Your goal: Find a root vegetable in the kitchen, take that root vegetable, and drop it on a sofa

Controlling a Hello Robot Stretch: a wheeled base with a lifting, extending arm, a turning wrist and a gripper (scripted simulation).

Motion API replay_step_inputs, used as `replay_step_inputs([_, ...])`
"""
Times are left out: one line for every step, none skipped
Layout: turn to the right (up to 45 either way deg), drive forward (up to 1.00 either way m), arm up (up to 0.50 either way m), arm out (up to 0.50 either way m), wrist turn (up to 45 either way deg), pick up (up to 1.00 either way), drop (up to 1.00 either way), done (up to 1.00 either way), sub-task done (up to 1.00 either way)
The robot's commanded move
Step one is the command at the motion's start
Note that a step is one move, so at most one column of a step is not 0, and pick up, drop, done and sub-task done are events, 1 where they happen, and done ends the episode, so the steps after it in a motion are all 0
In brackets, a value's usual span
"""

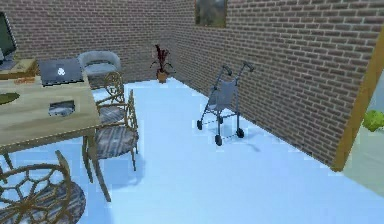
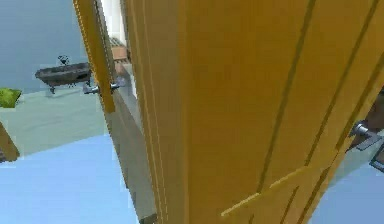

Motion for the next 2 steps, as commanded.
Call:
replay_step_inputs([0.0,0.55,0.0,0.0,0.0,0.0,0.0,0.0,0.0])
replay_step_inputs([45.0,0.0,0.0,0.0,0.0,0.0,0.0,0.0,0.0])
